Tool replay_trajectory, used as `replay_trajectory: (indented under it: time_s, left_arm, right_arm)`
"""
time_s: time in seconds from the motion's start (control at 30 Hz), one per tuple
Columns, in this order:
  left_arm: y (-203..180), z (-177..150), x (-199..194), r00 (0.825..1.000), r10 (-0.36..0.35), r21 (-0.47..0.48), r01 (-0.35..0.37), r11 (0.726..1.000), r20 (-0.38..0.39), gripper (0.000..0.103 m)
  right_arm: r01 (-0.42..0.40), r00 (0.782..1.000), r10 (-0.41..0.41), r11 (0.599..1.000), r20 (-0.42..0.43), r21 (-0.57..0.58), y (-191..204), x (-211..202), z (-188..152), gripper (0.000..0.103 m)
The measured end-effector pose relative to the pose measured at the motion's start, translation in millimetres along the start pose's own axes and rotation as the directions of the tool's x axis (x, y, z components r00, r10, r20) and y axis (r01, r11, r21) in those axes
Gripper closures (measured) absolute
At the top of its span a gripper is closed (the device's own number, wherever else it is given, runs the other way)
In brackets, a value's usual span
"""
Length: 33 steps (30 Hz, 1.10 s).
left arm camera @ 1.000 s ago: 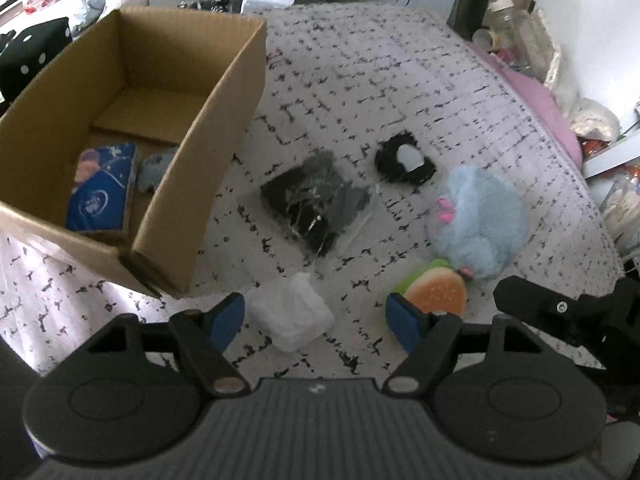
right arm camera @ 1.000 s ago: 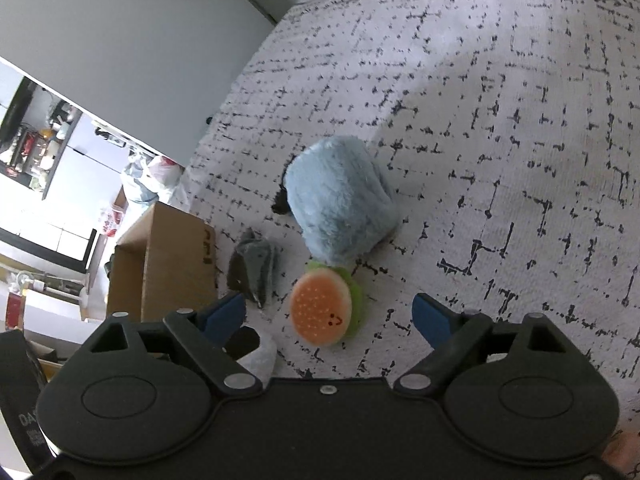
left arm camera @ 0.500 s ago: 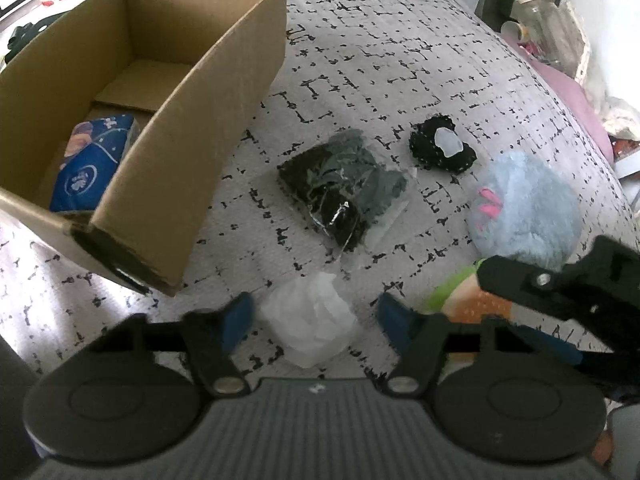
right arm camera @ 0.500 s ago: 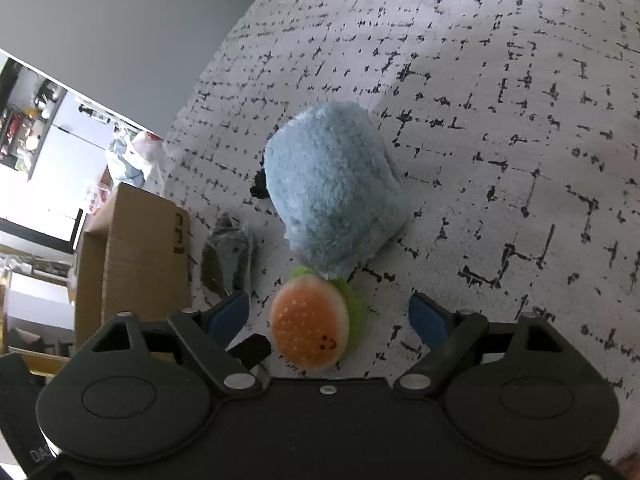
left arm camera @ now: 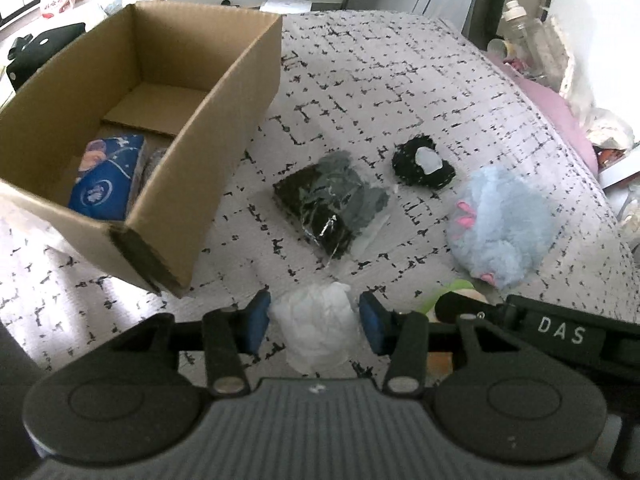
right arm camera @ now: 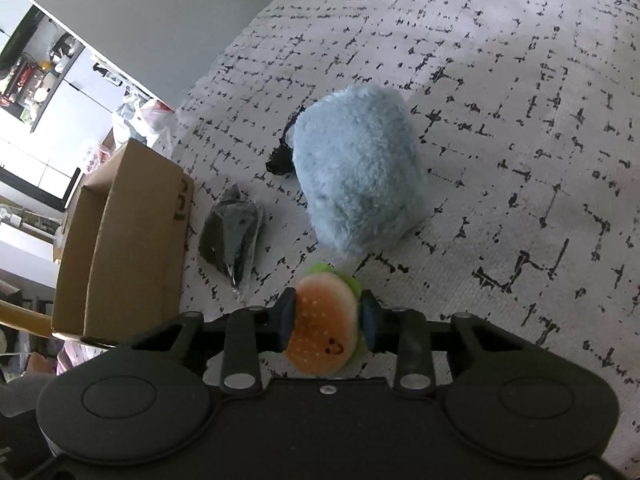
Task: Organize soft objects
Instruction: 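Lift and carry the white bag and burger plush over the cardboard box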
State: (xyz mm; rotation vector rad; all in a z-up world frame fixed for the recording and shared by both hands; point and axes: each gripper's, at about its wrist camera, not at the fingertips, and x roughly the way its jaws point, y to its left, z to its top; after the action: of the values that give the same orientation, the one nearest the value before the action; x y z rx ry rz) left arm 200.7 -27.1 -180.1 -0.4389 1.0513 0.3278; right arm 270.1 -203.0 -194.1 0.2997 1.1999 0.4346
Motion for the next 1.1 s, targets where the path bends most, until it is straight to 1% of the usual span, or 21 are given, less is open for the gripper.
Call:
replay_trajectory:
  time_s: [0.17,0.27,0.43,0.5,0.57,0.63,0.77,0.9,1.1]
  left_arm:
    - [-2,2,-21,1.000,-0.003,0.027,0.003,1.000,0.024,0.056]
    - [-3,5,-34,0.999,-0.003,0.045,0.001,0.999,0.046,0.056]
    - [0,9,-56,0.997,-0.019,0.068,0.015,0.998,0.070,0.056]
    - [1,10,-64,0.996,-0.027,0.081,0.021,0.996,0.082,0.056]
    - [3,12,-71,0.995,-0.035,0.090,0.027,0.996,0.091,0.056]
    - [6,14,-78,0.994,-0.039,0.094,0.030,0.995,0.103,0.056]
    - [11,19,-92,0.990,-0.054,0.108,0.040,0.993,0.130,0.056]
    - [17,25,-104,0.985,-0.068,0.132,0.047,0.990,0.157,0.056]
    - [28,30,-115,0.981,-0.091,0.138,0.067,0.988,0.173,0.056]
  right_arm:
    - [0.023,0.999,-0.023,1.000,0.033,0.005,1,-14,-5,0.070]
    - [0.023,0.998,-0.024,1.000,0.050,0.011,4,-23,-8,0.070]
    - [0.039,0.991,-0.038,0.999,0.128,-0.006,12,-46,-13,0.070]
    - [0.037,0.988,-0.037,0.999,0.150,0.003,14,-56,-14,0.070]
    - [0.005,0.985,-0.009,1.000,0.172,0.024,13,-66,-14,0.070]
    - [0.004,0.979,-0.008,1.000,0.205,0.020,17,-74,-14,0.070]
    - [0.003,0.970,-0.009,1.000,0.244,0.024,25,-81,-18,0.070]
    - [0.031,0.961,-0.032,0.999,0.275,0.009,38,-86,-25,0.070]
    - [0.021,0.956,-0.025,1.000,0.293,0.017,51,-88,-32,0.070]
